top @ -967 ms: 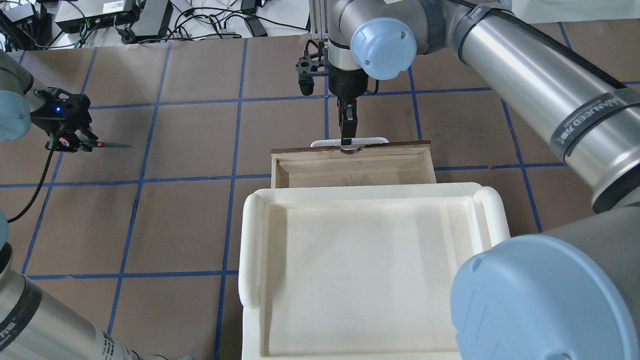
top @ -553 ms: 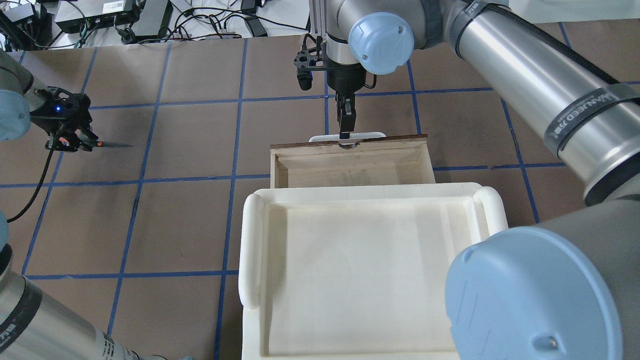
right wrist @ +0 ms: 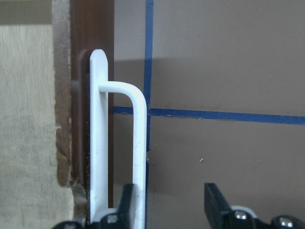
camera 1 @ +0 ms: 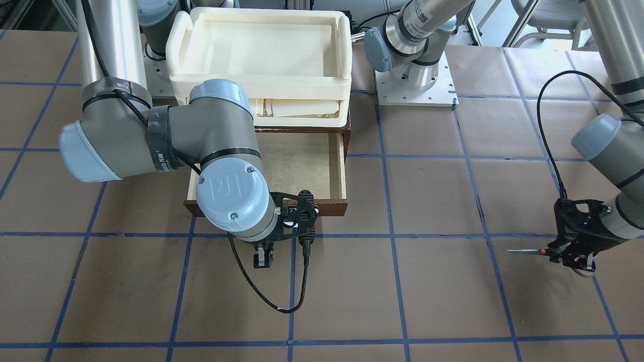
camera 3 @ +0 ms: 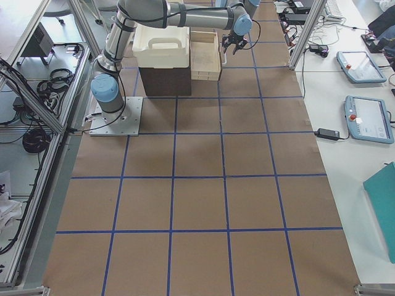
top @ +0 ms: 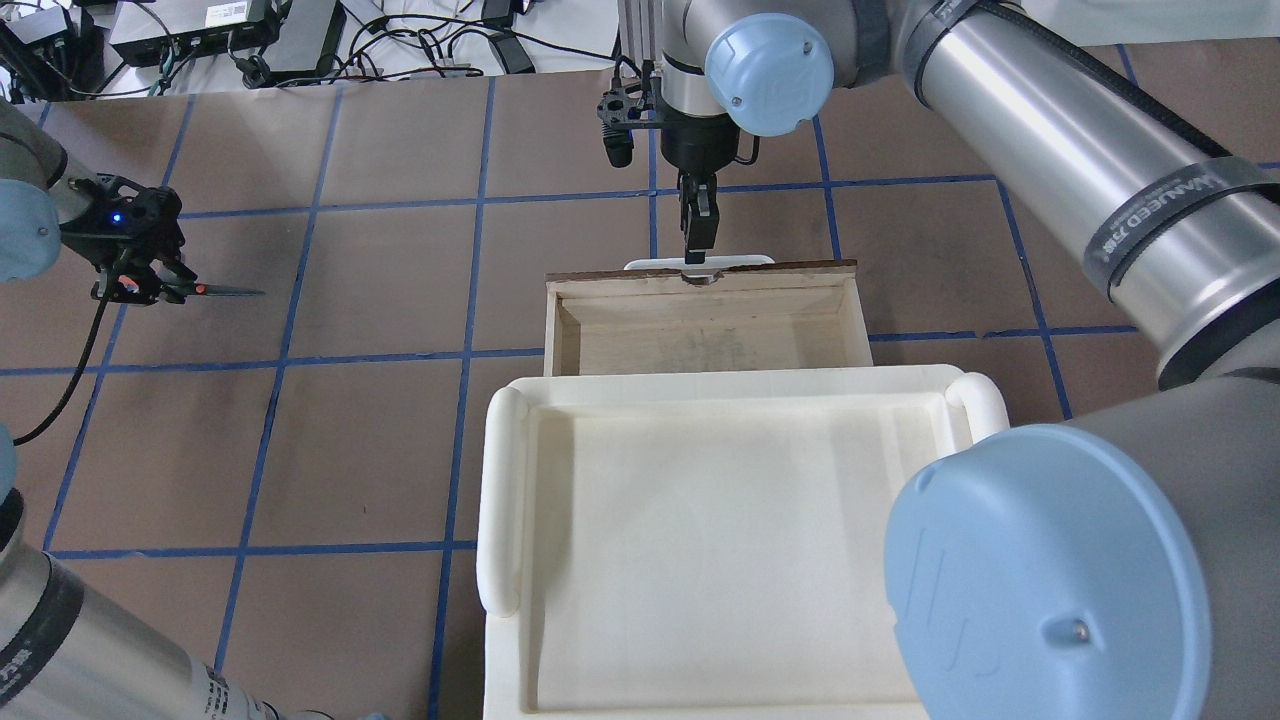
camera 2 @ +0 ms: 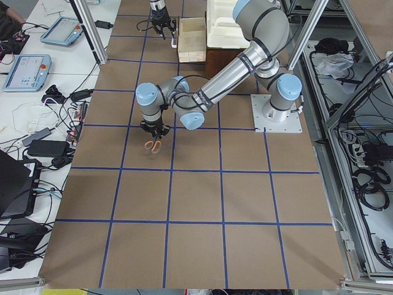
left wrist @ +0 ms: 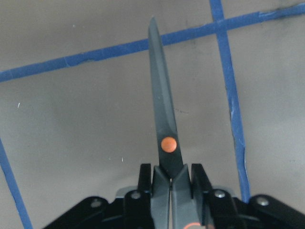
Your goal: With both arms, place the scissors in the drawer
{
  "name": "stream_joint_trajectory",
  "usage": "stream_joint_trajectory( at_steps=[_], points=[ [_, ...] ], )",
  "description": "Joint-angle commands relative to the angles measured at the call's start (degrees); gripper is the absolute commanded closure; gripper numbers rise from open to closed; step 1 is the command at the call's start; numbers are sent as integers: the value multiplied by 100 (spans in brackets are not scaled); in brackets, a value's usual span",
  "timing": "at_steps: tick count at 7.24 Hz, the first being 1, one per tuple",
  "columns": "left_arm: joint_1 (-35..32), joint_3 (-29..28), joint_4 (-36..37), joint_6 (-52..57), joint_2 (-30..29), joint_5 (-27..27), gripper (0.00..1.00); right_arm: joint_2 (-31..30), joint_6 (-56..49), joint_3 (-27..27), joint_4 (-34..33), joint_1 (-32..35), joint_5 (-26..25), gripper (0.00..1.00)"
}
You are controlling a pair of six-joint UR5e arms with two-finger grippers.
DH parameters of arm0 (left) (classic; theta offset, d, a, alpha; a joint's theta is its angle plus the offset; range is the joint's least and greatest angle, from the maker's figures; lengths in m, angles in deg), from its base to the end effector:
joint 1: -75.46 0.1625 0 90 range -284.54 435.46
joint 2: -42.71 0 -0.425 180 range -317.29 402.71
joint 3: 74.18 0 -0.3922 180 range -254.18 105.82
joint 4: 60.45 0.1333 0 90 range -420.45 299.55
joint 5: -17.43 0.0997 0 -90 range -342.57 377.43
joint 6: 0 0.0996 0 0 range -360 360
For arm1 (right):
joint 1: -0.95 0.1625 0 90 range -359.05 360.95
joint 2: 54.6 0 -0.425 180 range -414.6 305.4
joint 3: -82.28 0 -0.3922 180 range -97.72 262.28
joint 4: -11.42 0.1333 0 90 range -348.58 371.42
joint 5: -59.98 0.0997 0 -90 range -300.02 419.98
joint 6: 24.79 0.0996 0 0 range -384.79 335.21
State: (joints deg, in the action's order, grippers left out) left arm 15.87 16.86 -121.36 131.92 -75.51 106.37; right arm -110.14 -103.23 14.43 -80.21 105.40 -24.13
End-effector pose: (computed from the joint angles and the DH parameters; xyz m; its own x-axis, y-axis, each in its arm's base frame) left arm 0.2087 -0.6225 0.2454 0.1994 0.9799 -0.0102 0.9798 -0.1996 -0.0157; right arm 0.3145 -0.6452 0.3135 0.0463 -0.9783 -0.2018 -0.9975 -0.0344 -0.0617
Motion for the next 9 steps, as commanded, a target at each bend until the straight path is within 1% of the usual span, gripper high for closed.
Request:
stream_joint_trajectory(
  at_steps=[1, 2, 4, 5, 6, 7, 9],
  points=[
    [-9, 2, -9, 0, 9, 0, 100, 121, -109, 97, -56, -4, 0, 43],
    [-9, 2, -9, 0, 9, 0, 100, 209, -109, 210, -57, -3, -9, 43],
    [-9, 2, -53, 0, 18, 0, 100, 219, -118, 255, -57, -4, 0, 44],
    [-9, 2, -53, 0, 18, 0, 100, 210, -118, 282, -48, -12, -87, 43],
    [-9, 2, -62, 0, 18, 0, 100, 141, -66, 282, 56, -12, -184, 38],
    [-9, 2, -79, 0, 18, 0, 100, 53, -48, 264, 310, -12, -193, 37],
    [-9, 2, -79, 0, 36, 0, 100, -27, -39, 168, 557, -4, -193, 39]
  ],
)
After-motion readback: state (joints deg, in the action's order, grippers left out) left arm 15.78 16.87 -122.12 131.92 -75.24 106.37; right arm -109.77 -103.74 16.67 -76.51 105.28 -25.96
